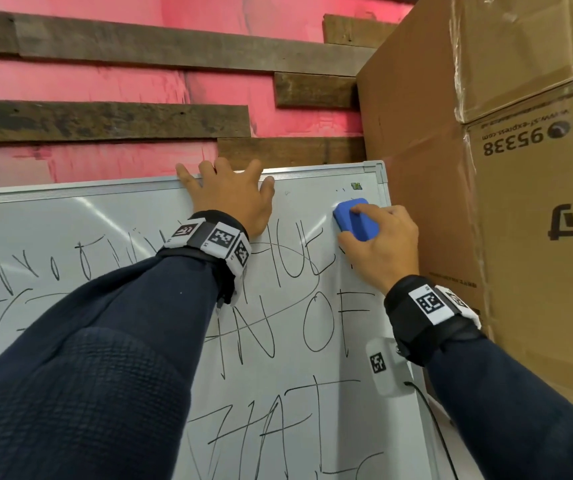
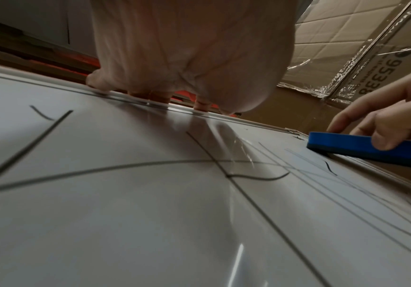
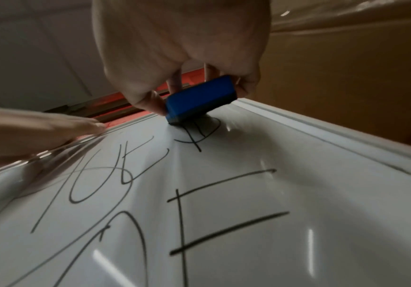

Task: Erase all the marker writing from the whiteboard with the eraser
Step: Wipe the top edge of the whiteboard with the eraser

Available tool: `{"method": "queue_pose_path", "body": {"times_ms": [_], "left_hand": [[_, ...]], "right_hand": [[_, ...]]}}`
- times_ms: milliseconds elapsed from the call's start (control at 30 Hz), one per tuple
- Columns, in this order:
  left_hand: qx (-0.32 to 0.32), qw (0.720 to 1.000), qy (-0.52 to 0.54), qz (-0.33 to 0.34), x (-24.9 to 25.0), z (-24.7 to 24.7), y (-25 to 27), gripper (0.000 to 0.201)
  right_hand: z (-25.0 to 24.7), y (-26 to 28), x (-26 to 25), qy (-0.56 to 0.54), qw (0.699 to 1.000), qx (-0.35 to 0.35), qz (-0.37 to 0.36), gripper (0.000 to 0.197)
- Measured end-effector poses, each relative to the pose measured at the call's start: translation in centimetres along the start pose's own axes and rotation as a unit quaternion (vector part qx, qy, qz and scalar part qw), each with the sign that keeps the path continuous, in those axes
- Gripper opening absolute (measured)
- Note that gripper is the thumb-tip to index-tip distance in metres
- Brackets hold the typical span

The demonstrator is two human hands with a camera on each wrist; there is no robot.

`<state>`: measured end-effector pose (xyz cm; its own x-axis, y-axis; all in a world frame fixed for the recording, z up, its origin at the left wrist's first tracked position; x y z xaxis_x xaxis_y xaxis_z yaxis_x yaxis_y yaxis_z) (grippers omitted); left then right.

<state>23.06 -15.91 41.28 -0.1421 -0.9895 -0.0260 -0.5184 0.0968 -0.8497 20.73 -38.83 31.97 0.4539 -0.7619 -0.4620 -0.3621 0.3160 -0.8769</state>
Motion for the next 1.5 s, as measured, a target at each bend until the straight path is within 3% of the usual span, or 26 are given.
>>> {"method": "queue_pose_path", "body": {"times_ms": [200,800,933,1133,1267,1400,1500], "left_hand": [[-0.001,1.000,-0.006,0.007,-0.2,0.2,0.0,0.038],[0.010,1.000,0.000,0.008,-0.3,0.5,-0.1,0.039],[0.011,1.000,-0.007,0.008,-0.5,0.5,-0.1,0.042],[0.027,0.999,0.000,0.046,-1.2,-0.2,-0.2,0.042],[0.040,0.996,0.015,0.076,-1.8,-0.5,0.0,0.039],[0.043,0.996,0.019,0.073,-1.6,-0.4,0.1,0.041],[0.050,0.996,0.020,0.071,-1.7,-0.1,0.1,0.042]], "right_hand": [[0.1,-2.2,-0.4,-0.009,1.000,0.009,-0.018,0.047],[-0.4,-0.4,0.5,-0.005,1.000,0.008,-0.006,0.048],[-0.1,-0.2,-0.3,-0.007,1.000,-0.023,-0.013,0.041],[0.0,0.3,0.2,-0.016,0.999,-0.005,0.038,0.039],[0.9,1.6,-0.4,-0.007,0.999,-0.047,0.003,0.036],[-0.1,1.6,1.2,-0.009,0.999,-0.007,0.039,0.042],[0.2,1.9,0.7,-0.005,0.999,-0.043,0.003,0.040]]}}
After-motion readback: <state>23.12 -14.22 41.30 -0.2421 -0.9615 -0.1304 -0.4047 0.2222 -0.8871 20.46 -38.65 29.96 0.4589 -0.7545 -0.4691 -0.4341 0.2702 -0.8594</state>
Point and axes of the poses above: each hand's wrist, its own y-axis away from the middle knuckle, its own z-axis out of the palm, x = y × z, the point moved 7 cm from there along -y, towards the middle knuckle, and after that the axes turned 1 degree about -z, right-handed, at the moved point
